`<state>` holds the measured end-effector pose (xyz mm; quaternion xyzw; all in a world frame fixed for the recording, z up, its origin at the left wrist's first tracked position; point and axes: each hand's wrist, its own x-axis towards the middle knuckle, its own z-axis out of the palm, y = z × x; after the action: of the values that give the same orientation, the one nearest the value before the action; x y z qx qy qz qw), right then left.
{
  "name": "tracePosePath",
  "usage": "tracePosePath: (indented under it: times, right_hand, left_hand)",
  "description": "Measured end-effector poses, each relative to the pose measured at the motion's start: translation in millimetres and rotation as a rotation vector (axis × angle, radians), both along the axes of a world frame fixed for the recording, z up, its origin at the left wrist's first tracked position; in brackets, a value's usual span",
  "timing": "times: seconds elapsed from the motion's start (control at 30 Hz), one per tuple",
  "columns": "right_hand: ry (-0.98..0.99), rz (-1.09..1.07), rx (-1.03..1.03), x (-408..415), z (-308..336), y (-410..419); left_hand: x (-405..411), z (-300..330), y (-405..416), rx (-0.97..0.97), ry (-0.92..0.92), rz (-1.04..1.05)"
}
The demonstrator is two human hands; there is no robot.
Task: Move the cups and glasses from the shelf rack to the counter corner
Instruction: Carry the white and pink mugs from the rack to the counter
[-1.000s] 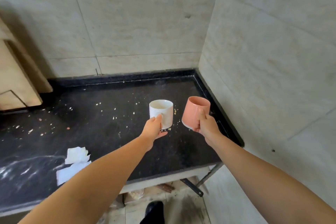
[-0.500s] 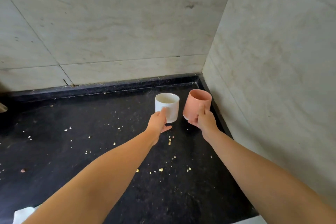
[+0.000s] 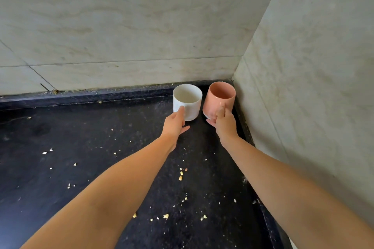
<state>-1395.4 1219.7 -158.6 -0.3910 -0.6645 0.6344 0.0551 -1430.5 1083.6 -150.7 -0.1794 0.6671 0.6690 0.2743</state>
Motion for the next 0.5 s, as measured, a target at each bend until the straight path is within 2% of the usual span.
tracePosePath:
  times: [0.27,0.5]
  right_hand:
    - [-0.007,-0.039,0.029,-15,-19,1]
    - [-0.076,0.079,0.038,-16,-19,6]
  left_hand:
    - [-14,-18,10,0.017,0.012,0.025]
    - [-18,-23,12,-0.107,0.047,-0.008]
